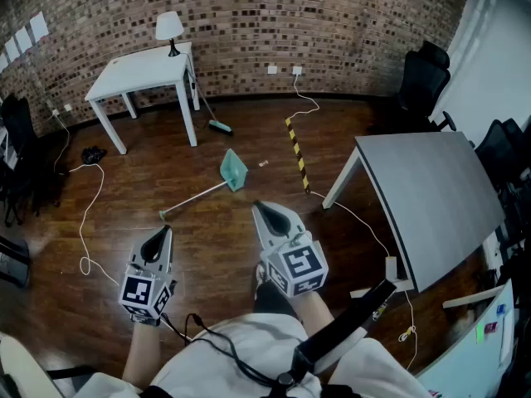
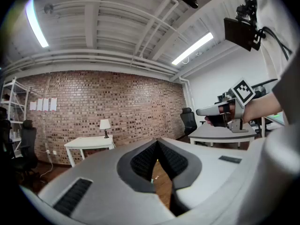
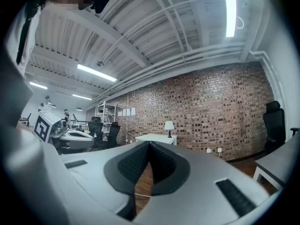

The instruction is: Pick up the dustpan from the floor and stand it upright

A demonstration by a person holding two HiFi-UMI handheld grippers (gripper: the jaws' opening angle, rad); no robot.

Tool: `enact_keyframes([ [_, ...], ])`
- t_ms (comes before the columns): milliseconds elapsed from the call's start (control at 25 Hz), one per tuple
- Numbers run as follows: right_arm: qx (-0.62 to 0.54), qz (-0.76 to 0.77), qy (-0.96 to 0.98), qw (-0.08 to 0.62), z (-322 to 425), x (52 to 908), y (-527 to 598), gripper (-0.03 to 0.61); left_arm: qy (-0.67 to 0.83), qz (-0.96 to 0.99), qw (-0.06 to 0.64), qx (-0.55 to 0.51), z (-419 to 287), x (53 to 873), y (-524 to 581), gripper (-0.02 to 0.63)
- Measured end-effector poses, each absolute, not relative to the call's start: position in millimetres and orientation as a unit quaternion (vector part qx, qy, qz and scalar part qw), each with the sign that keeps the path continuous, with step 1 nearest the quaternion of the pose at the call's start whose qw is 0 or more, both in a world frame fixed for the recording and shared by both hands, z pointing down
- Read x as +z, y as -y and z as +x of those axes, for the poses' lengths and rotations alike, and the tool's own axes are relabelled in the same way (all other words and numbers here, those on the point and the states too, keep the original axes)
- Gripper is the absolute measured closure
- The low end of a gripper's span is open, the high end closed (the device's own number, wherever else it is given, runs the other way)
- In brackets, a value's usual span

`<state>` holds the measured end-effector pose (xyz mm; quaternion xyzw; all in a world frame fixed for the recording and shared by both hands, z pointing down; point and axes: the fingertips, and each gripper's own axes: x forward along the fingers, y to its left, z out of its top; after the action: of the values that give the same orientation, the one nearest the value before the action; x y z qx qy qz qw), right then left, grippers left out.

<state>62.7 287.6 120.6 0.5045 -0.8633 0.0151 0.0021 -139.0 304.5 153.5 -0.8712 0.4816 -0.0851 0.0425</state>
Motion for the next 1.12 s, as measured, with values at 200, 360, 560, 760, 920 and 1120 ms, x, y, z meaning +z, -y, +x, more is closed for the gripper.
enact_keyframes([
  [200,0.027,0.513,0.858,-0.006,69.3,136.1,-233.7,0.594,-0.466,-0.879,0.039,-0.095,-132.6,170.3,-259.0,0.617],
  [360,0.024,0.496,0.868,-0.003,73.4,141.5,-167.7,0.594,-0.468,-0.876,0.045,-0.108,-127.1,170.2,-196.6,0.617],
  [560,0.008,0.478,0.878,0.007,94.0,132.9,-71.3,0.594,-0.481,-0.868,0.063,-0.105,-103.5,153.6,-100.2,0.617],
  [760,-0.001,0.463,0.886,0.009,113.8,121.7,11.9,0.594,-0.5,-0.86,0.056,-0.088,-85.6,145.0,-9.9,0.617],
  [920,-0.001,0.467,0.884,0.011,127.8,118.5,63.5,0.594,-0.497,-0.861,0.064,-0.093,-71.4,135.7,41.6,0.617],
  [1120,0.002,0.479,0.878,0.01,131.5,121.5,105.1,0.594,-0.489,-0.865,0.062,-0.091,-72.2,141.2,87.4,0.617],
])
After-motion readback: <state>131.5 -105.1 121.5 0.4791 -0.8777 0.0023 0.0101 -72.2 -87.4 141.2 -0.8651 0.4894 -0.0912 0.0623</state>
